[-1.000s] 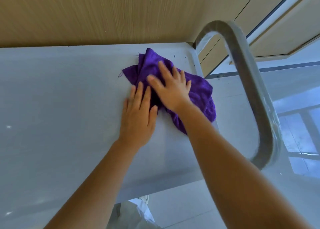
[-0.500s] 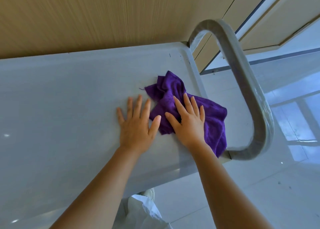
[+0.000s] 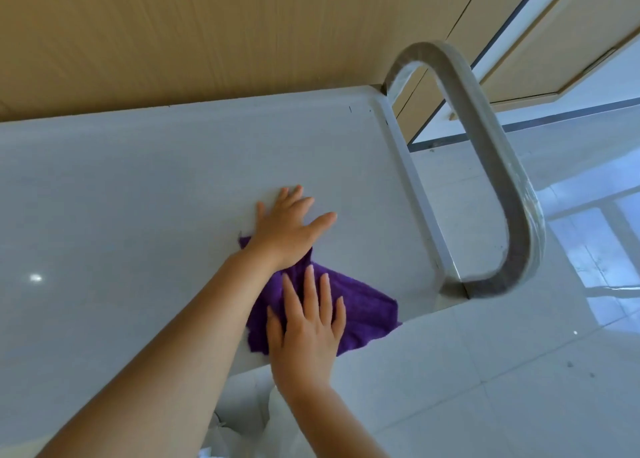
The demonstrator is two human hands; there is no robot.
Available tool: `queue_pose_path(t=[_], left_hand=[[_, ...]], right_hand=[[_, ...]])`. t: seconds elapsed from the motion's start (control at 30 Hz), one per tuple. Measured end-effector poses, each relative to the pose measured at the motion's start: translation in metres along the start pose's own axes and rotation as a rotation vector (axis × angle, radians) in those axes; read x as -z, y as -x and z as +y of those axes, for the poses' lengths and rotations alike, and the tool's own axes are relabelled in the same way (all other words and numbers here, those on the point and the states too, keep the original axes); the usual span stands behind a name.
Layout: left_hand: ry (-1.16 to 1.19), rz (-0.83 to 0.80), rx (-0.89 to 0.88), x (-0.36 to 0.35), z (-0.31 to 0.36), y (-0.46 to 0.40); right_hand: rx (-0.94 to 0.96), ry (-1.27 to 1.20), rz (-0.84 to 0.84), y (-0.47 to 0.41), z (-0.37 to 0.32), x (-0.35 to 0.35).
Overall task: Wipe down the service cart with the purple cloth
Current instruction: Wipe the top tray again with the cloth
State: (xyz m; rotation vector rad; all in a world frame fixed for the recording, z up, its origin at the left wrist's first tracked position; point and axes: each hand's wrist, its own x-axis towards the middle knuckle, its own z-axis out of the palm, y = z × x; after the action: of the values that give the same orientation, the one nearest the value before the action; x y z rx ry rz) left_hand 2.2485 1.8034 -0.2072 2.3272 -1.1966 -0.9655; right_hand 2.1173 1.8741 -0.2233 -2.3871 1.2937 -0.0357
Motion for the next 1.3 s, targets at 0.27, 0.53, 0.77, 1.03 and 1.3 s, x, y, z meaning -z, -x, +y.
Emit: queue_pose_path(t=[0.27,0.53,0.77,1.03,1.3], left_hand=[[-0.102,0.246,0.013,-0.012,-0.053,0.105],[-0.032,0.353,0.397,-0.026,-0.067,0.168],[0.180,0.410,0.289,-0.025,-0.052,0.191],[0.010,0.493,0.212,0.008,-0.043,0.249],[-0.181,0.543,0.094,0.045,-0.041,0.370]], right_hand=[[0.576,0.031,-0.306,0.016,0.021,0.007],[0.272,-0.026,-0.247,-0.032,0.054,0.060],[0.327,0.139,-0.299,-0.019,0.048,0.060],[0.255,-0.285,-0.252,0.031,0.025,0.100],[0.402,-0.335,-0.111,0.130,-0.016,0.172]])
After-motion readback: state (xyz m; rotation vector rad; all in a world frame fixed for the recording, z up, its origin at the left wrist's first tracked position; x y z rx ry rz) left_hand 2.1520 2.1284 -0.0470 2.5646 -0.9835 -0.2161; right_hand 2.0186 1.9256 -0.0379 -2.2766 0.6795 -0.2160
